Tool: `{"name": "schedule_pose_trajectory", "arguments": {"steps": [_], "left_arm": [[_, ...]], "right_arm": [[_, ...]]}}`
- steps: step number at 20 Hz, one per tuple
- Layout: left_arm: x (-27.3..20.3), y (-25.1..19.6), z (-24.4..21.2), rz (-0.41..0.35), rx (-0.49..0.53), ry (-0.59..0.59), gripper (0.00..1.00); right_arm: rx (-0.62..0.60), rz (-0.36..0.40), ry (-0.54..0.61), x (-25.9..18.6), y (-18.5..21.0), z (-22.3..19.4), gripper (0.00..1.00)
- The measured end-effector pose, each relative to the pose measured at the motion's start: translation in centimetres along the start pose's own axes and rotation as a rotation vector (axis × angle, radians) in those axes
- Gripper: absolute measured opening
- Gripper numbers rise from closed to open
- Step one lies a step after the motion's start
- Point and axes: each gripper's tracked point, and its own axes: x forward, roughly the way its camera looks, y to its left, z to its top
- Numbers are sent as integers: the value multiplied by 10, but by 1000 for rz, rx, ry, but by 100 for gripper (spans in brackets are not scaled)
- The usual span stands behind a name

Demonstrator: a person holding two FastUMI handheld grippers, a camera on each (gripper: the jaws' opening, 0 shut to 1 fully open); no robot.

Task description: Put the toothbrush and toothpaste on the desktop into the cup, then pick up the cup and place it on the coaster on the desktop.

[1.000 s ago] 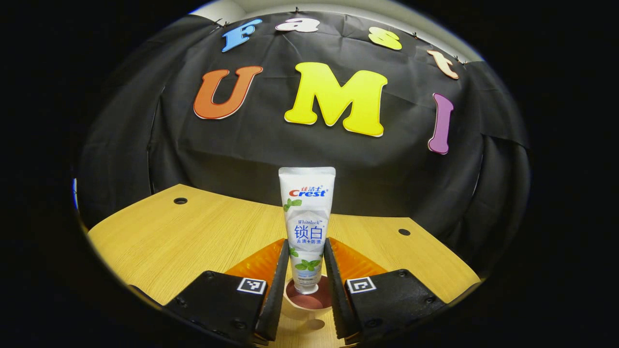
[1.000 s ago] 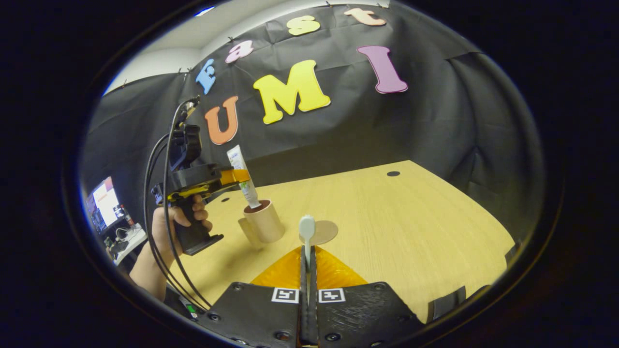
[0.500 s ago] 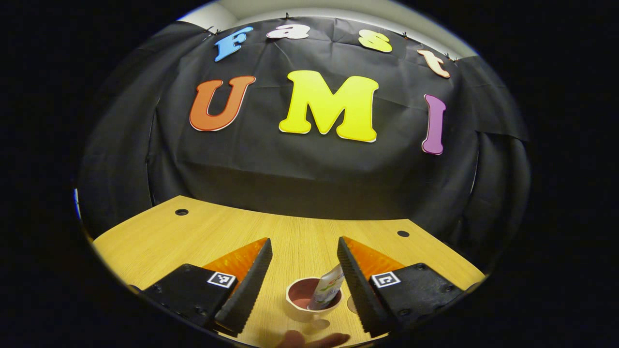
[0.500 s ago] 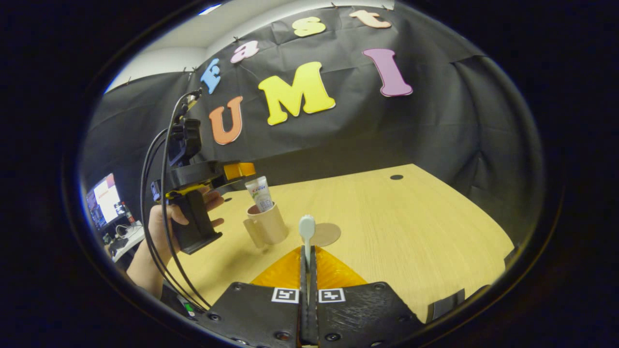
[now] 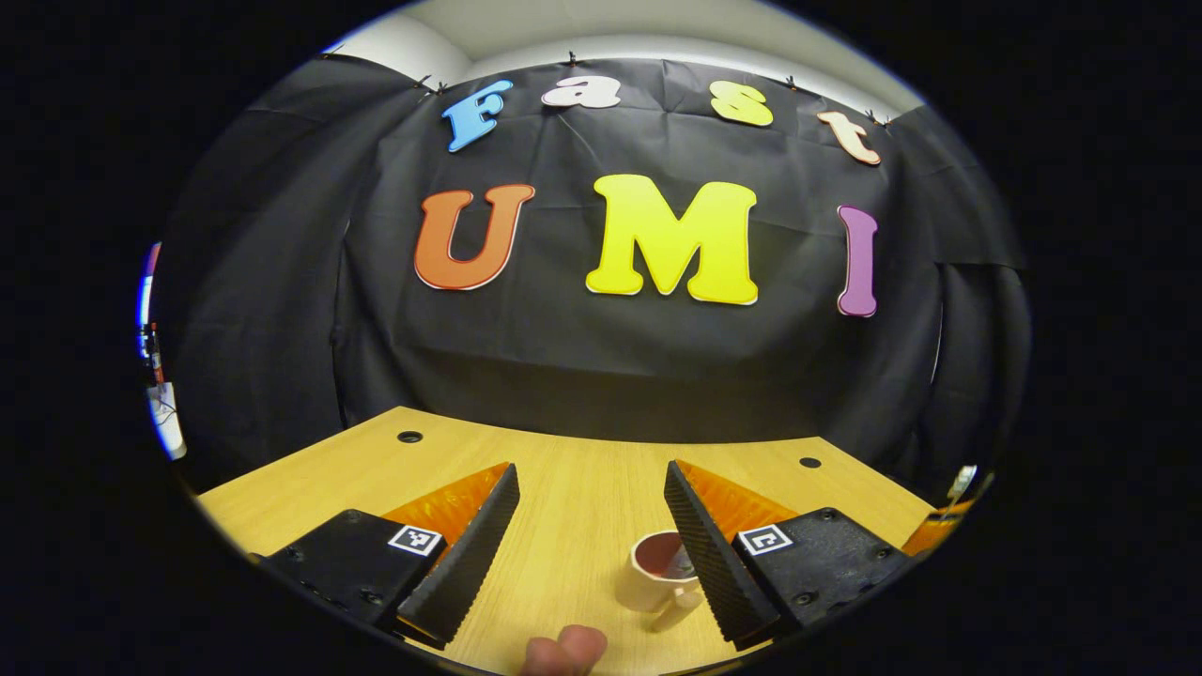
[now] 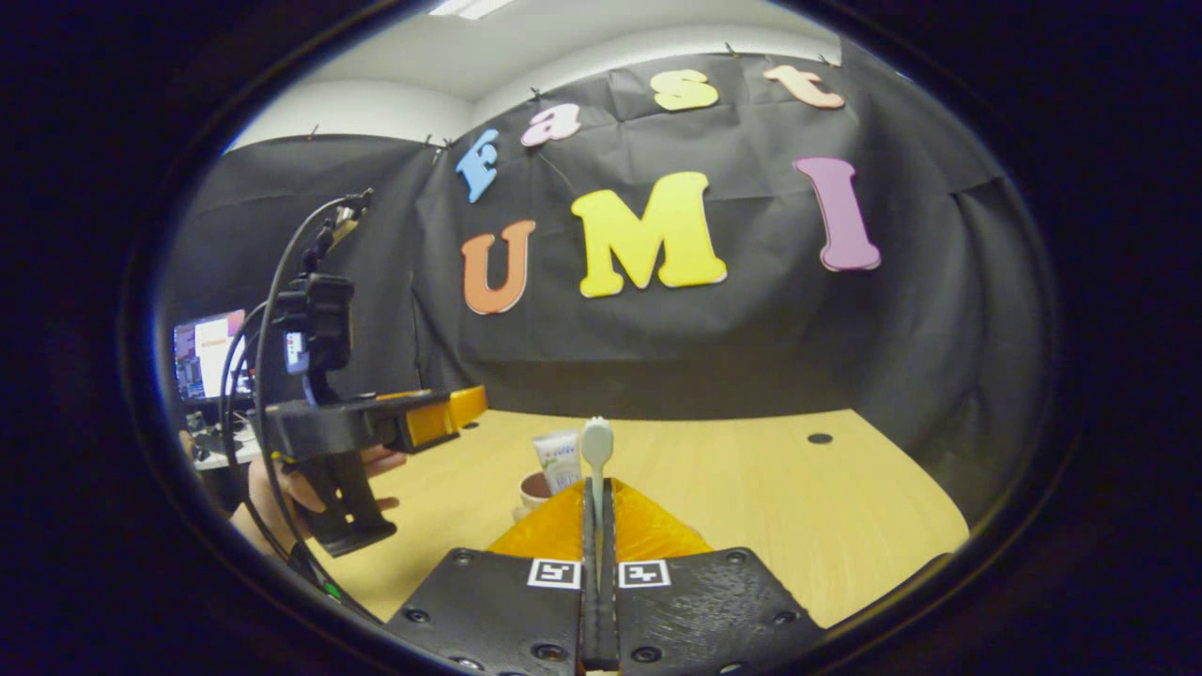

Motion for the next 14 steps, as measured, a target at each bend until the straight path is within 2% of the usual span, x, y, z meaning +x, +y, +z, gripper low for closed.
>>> {"name": "schedule_pose_trajectory", "arguments": {"steps": [3,4,5,8,11,14], "left_arm": [[-11,29,-15,46,3,24,98],[-15,37,-21,61,-4,32,89],[-18,45,-24,72,-13,37,98],[-24,61,-36,91,-25,57,98],[-29,74,-38,102,-21,60,99],[-33,86,-40,114,-18,53,99]], "right_arm": [[-14,71,-60,38,29,19,0],[-22,88,-80,48,37,28,0],[-32,106,-94,60,45,34,0],[-27,169,-131,90,74,47,0],[-64,167,-167,113,87,50,0],[-84,152,-153,134,89,37,0]]}}
